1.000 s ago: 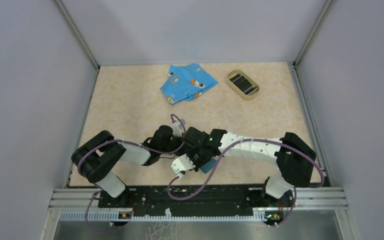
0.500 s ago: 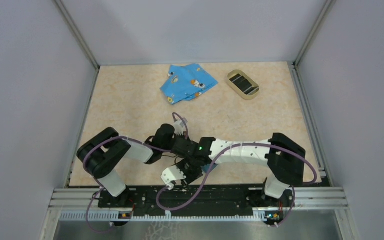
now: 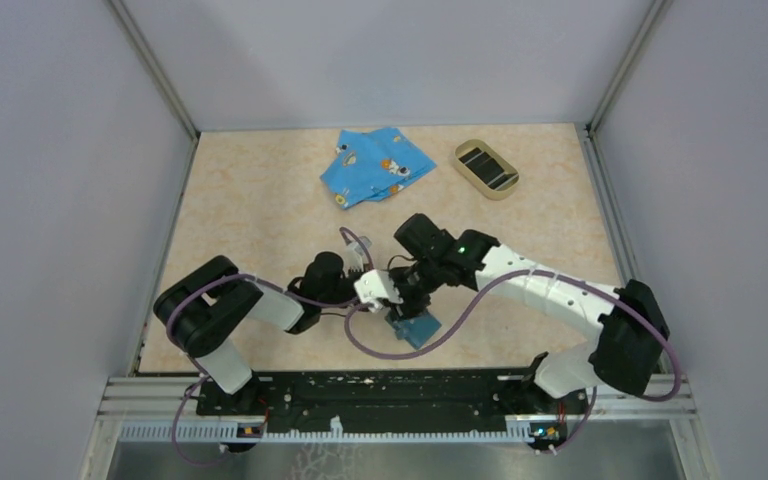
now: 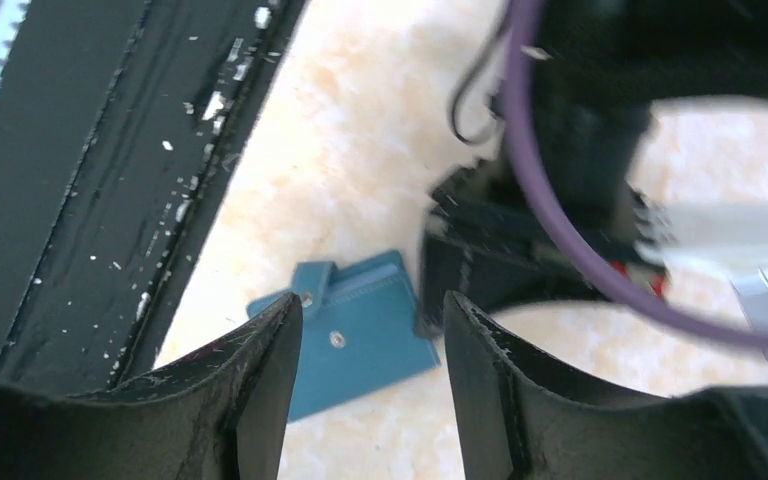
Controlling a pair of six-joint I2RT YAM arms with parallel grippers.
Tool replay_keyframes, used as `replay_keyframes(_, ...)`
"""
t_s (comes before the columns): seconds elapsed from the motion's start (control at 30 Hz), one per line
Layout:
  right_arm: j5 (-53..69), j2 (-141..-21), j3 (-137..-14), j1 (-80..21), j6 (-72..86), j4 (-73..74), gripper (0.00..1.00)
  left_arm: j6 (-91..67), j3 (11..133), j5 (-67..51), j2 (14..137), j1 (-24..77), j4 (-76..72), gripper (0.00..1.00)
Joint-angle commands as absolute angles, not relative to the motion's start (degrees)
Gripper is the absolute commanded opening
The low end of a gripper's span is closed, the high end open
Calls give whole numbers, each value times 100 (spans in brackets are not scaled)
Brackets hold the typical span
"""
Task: Put the credit cards into the card holder
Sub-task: Open the card holder at the center of the board.
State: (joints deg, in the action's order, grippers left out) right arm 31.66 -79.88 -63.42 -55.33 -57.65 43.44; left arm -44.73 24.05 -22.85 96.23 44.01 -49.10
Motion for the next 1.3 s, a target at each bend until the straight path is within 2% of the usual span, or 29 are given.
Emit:
replay_keyframes(0.0, 3798, -7424, -6548, -4791, -5281, 4081, 58, -4708, 2244, -2482, 9659, 4421, -5646, 0)
replay_keyframes(0.1, 3574, -7178, -6364, -4619, -5192, 4219, 67, -4903, 2153, -2531, 9721, 4421, -5941, 0)
replay_keyframes(0.23, 3541, -6900, -5790, -4606, -4828, 3993, 68, -5278, 2067, -2616, 9918, 4421, -6558, 0)
replay_keyframes(0.37, 3519, -6503, -4796, -4484, -4770, 3141, 92, -5664, 2074, -2640, 10132, 4421, -6892, 0)
replay_keyframes(0.43, 3385, -6468, -4460, -4479, -4831, 2919, 98, -5912, 2026, -2571, 10209, 4421, -7080, 0)
replay_keyframes(0.97, 2508, -6953, -4334, -4481, -4643, 2604, 98, -7747, 1644, -1861, 11092, 4421, -9136, 0)
replay_keyframes(1.27, 2547, -7215, -4322, -4503, -4333, 2397, 98, -8180, 1543, -1354, 10858, 4423, -8803, 0)
